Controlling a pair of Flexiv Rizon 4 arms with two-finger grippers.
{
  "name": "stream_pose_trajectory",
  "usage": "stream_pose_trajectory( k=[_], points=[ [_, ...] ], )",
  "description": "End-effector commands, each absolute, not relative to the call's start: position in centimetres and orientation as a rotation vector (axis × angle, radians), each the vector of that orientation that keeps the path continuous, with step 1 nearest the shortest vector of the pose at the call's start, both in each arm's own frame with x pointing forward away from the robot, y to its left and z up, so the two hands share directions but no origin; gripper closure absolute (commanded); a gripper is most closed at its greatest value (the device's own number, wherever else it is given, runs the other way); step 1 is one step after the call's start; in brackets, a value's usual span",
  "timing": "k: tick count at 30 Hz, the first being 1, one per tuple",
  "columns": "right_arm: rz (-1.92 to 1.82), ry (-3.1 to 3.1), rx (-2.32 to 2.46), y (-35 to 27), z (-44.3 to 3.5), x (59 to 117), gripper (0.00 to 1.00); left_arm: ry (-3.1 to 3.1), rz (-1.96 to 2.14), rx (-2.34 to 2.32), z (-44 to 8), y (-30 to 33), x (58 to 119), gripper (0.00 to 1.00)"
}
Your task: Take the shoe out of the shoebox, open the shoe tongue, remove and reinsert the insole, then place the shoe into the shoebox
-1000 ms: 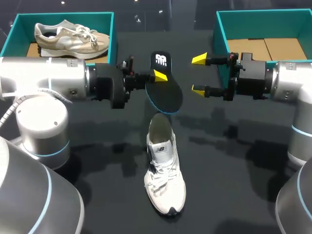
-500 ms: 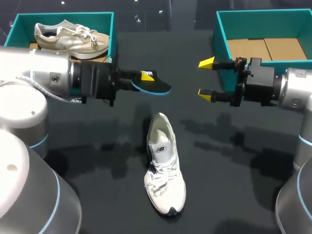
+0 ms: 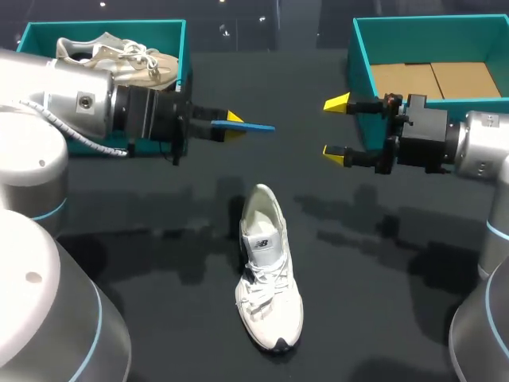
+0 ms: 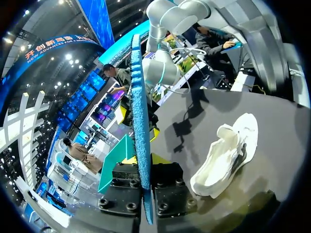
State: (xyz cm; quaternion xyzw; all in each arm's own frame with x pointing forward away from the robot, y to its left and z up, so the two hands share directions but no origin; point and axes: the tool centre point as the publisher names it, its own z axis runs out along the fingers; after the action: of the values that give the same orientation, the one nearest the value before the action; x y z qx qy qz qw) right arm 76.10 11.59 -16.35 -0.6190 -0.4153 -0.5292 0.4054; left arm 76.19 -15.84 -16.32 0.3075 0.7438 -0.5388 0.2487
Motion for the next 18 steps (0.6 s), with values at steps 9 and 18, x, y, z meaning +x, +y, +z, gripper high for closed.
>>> stream_pose_trajectory(
  k=[9,18],
  points=[
    [-1.332,-1.050,-1.566,11.7,-16.3,76.0,0.00,2.411,-1.724,0.543,-15.7,-16.8,76.1,1.00],
    [-1.332,-1.050,-1.566,11.7,-16.3,76.0,0.00,2.619,-2.020,0.048,-13.6,-16.3,76.3,1.00]
  ],
)
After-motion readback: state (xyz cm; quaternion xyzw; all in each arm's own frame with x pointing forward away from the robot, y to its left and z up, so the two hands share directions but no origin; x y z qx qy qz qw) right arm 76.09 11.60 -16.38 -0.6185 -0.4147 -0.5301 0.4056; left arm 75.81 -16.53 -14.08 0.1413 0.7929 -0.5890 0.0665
